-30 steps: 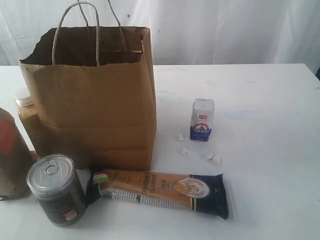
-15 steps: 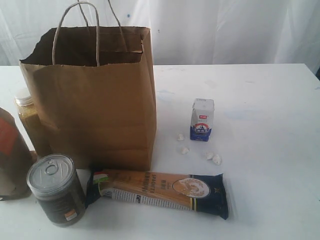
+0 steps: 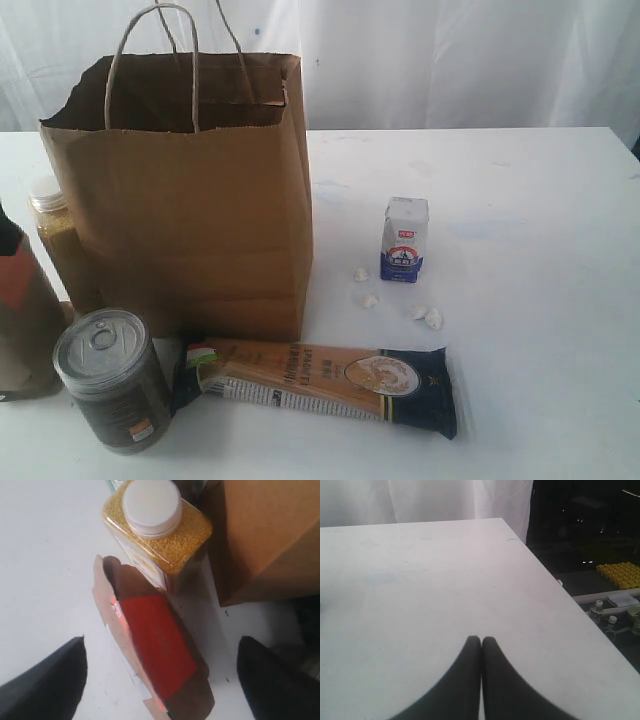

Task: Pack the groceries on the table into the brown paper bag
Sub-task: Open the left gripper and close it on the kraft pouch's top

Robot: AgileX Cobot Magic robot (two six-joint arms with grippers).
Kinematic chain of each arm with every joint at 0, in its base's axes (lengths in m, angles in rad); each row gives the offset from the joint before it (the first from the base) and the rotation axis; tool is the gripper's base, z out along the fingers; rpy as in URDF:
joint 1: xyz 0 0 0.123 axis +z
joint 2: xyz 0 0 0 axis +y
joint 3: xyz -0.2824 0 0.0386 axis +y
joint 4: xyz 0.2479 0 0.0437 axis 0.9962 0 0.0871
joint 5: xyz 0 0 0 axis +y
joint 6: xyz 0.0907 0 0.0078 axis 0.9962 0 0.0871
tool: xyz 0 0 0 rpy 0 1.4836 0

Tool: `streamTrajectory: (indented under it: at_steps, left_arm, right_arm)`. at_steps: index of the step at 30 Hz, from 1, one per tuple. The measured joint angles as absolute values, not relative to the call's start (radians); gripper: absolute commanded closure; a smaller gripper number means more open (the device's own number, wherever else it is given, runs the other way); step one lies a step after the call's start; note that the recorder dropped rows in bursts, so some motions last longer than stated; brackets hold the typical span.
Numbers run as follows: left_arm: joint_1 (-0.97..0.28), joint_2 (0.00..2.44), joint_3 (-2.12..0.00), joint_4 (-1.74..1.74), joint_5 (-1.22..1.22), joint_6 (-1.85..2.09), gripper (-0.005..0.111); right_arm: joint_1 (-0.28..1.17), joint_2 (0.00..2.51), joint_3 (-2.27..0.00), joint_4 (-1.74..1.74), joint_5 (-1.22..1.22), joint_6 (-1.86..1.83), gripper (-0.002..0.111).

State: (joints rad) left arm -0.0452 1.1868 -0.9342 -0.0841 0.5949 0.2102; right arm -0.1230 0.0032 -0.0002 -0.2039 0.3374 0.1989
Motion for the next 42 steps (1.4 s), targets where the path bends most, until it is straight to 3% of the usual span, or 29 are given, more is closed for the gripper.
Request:
streamTrajectory:
  at_steps: [42]
  left_arm:
    - [-0.045,1.318,-0.847,0.078,0.497,-0.043,0.021]
  right_arm:
    - [-0.123,0.003,0.0,-0.204,0.337,0.199,0.108]
